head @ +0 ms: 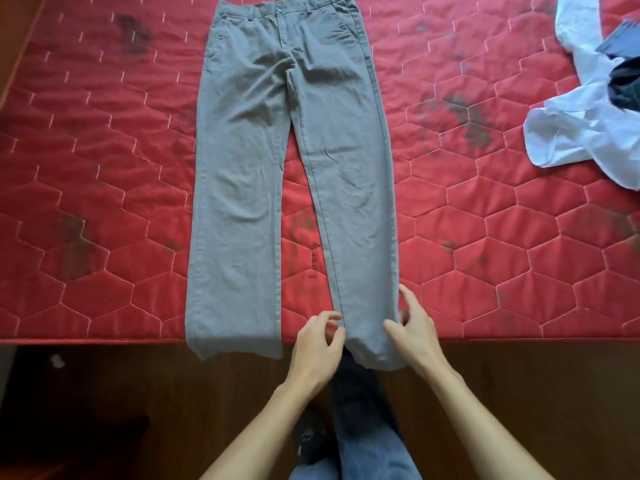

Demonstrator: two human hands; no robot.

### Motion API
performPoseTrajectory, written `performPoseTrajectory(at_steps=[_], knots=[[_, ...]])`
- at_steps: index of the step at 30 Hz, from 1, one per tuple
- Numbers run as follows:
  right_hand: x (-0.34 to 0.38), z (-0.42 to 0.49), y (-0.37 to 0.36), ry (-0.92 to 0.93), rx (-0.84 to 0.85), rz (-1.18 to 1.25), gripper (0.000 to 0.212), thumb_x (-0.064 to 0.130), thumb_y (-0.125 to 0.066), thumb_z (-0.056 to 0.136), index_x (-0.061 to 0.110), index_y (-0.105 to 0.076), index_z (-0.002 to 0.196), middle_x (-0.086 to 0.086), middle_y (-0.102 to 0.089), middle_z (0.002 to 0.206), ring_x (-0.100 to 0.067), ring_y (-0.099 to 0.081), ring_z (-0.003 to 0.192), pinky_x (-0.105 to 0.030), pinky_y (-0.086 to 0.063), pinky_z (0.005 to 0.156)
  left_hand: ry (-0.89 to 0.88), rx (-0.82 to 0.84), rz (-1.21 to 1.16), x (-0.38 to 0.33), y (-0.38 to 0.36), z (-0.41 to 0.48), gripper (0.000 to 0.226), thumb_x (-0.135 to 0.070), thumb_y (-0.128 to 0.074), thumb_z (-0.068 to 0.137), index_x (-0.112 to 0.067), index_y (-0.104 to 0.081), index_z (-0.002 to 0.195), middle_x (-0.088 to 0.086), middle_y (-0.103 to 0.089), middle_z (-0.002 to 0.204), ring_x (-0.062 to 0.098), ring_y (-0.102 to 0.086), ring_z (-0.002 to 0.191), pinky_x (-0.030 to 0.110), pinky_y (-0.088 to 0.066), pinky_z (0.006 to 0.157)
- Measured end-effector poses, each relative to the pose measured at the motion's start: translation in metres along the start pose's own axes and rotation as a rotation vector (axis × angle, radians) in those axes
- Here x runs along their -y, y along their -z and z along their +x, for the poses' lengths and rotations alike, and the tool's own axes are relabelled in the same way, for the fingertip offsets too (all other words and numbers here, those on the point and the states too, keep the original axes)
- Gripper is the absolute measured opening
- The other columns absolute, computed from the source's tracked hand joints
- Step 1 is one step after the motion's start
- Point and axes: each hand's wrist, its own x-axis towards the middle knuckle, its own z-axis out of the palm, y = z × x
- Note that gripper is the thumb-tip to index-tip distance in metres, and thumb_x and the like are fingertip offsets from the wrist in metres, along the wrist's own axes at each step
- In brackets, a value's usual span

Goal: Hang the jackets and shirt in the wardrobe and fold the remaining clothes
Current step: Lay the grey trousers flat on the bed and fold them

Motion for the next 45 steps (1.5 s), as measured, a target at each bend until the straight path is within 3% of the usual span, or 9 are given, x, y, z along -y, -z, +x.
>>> performPoseTrajectory(at_steps=[5,11,14,18,27,32,35,37,45], knots=[[0.058,-0.023,-0.030,0.154,0.208,0.145,0.052,0.010,-0.060,0.089,0.044,-0.055,0.128,0.024,-0.070,0.100,0.003,-0.067,0.094,-0.021,-0.057,0.078,0.115,0.011,-0.414,-0.045,0.010,0.012,0.026,-0.048,-0.046,0.099,-0.035,-0.069,0.105,-0.010,-0.073,0.099,0.005,-0.069,0.095,0.032,-0.056,0.086],[0.104,-0.012,-0.052,0.157,0.387,0.086,0.065,0.006,-0.058,0.075,0.034,-0.053,0.134,0.025,-0.067,0.087,0.014,-0.061,0.079,-0.005,-0.041,0.066,0.340,-0.114,-0.522,-0.049,0.062,0.068,0.015,-0.016,-0.055,0.099,-0.015,-0.069,0.093,0.011,-0.072,0.090,0.025,-0.072,0.082,0.036,-0.058,0.066],[0.118,-0.005,-0.060,0.164,0.493,0.015,0.074,0.009,-0.053,0.074,0.037,-0.042,0.143,0.010,-0.071,0.092,-0.001,-0.065,0.082,-0.019,-0.049,0.073,0.371,-0.073,-0.603,-0.051,0.099,0.081,0.014,-0.011,-0.051,0.101,-0.011,-0.062,0.110,0.009,-0.069,0.086,0.011,-0.069,0.059,0.024,-0.054,0.047],[0.137,-0.003,-0.091,0.220,0.627,-0.206,0.091,0.017,-0.048,0.075,0.036,-0.010,0.155,-0.018,-0.068,0.103,-0.037,-0.064,0.094,-0.037,-0.052,0.080,0.286,0.024,-0.429,-0.032,0.141,0.089,0.034,-0.017,-0.080,0.081,-0.019,-0.063,0.111,0.005,-0.071,0.087,0.009,-0.067,0.069,0.026,-0.056,0.063],[0.191,-0.001,-0.174,0.429,0.738,-0.425,0.092,0.012,-0.053,0.085,0.030,0.000,0.157,-0.017,-0.062,0.125,-0.043,-0.057,0.109,-0.048,-0.047,0.089,0.284,-0.159,-0.335,0.043,0.213,0.089,0.022,0.003,-0.054,0.097,-0.012,-0.069,0.103,0.000,-0.074,0.086,0.013,-0.067,0.079,0.020,-0.053,0.070],[0.175,0.007,-0.200,0.192,0.779,-0.223,0.063,0.047,-0.063,0.084,0.031,-0.046,0.142,-0.001,-0.066,0.107,-0.017,-0.062,0.098,-0.033,-0.050,0.089,0.378,-0.201,-0.355,0.094,0.220,0.092,0.017,-0.001,-0.054,0.099,-0.009,-0.069,0.097,0.002,-0.072,0.087,0.008,-0.065,0.078,0.014,-0.050,0.067],[0.144,0.026,-0.196,-0.032,0.273,-0.077,0.021,0.045,-0.066,0.086,0.027,-0.067,0.096,0.008,-0.062,0.091,-0.008,-0.060,0.085,-0.033,-0.050,0.082,0.428,-0.130,-0.339,0.121,0.229,0.098,0.011,-0.002,-0.060,0.096,-0.008,-0.068,0.099,0.001,-0.076,0.087,0.018,-0.072,0.082,0.018,-0.056,0.067],[0.128,0.038,-0.190,-0.211,0.031,-0.105,0.021,0.039,-0.069,0.085,0.023,-0.061,0.095,0.003,-0.060,0.095,-0.017,-0.061,0.092,-0.038,-0.050,0.084,0.456,-0.048,-0.303,0.131,0.236,0.098,0.006,-0.005,-0.063,0.095,-0.006,-0.068,0.098,0.006,-0.077,0.087,0.020,-0.074,0.081,0.021,-0.057,0.061],[0.130,0.031,-0.205,-0.598,0.196,0.267,0.031,0.036,-0.081,0.079,0.010,-0.073,0.093,-0.006,-0.077,0.087,-0.026,-0.073,0.086,-0.047,-0.058,0.077,0.490,0.249,-0.289,0.143,0.254,0.099,0.008,-0.003,-0.059,0.097,-0.002,-0.066,0.101,0.008,-0.077,0.082,0.015,-0.073,0.074,0.023,-0.056,0.066]])
